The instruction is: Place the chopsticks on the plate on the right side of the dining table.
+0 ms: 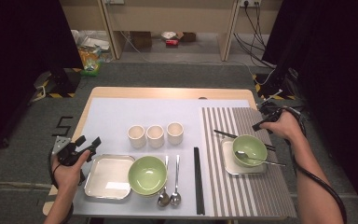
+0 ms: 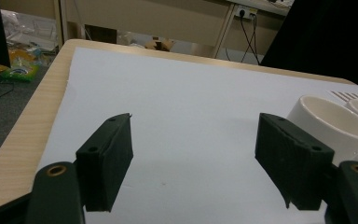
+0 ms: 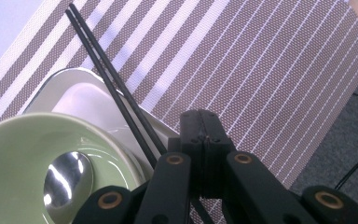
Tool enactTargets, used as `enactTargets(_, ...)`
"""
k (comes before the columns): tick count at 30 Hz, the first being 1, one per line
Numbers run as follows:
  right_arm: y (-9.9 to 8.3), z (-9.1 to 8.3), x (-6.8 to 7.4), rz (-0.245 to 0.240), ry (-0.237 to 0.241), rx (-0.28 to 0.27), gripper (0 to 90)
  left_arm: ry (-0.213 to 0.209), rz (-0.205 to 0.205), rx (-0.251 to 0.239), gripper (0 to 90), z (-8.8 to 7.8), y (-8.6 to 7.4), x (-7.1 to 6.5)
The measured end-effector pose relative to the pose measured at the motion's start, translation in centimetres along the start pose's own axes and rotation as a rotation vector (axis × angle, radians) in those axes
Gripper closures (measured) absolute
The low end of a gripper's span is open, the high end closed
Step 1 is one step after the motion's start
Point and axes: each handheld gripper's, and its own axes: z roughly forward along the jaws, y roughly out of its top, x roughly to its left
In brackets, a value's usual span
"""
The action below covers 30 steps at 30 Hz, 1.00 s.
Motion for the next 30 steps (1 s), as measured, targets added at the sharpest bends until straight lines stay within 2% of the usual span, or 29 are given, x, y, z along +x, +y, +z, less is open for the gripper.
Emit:
enactTargets(6, 0.6, 0.0, 0.4, 0.08, -0.044, 0.002, 90.0, -0.003, 0.001, 0.002, 26.5, 0.0, 0.0, 0.0)
enactTargets(9, 1.1, -0.1, 0.8, 0.132, -0.059, 0.0, 90.0, 0.0, 0.003, 0.002, 26.5, 0.0, 0.0, 0.0)
enactTargets(13, 1.8, -0.1, 1.2, 0.18, -0.067, -0.002, 90.0, 0.0, -0.002, -0.003, 26.6, 0.0, 0.1, 0.0)
enactTargets(23, 2.7, 0.4, 2.2, 0.283, -0.097, -0.008, 90.0, -0.001, -0.002, -0.003, 26.6, -0.1, 0.1, 0.0)
enactTargets(30, 3.4, 0.7, 3.0, 0.337, -0.112, -0.004, 90.0, -0.002, -0.003, -0.004, 26.6, -0.1, 0.1, 0.1)
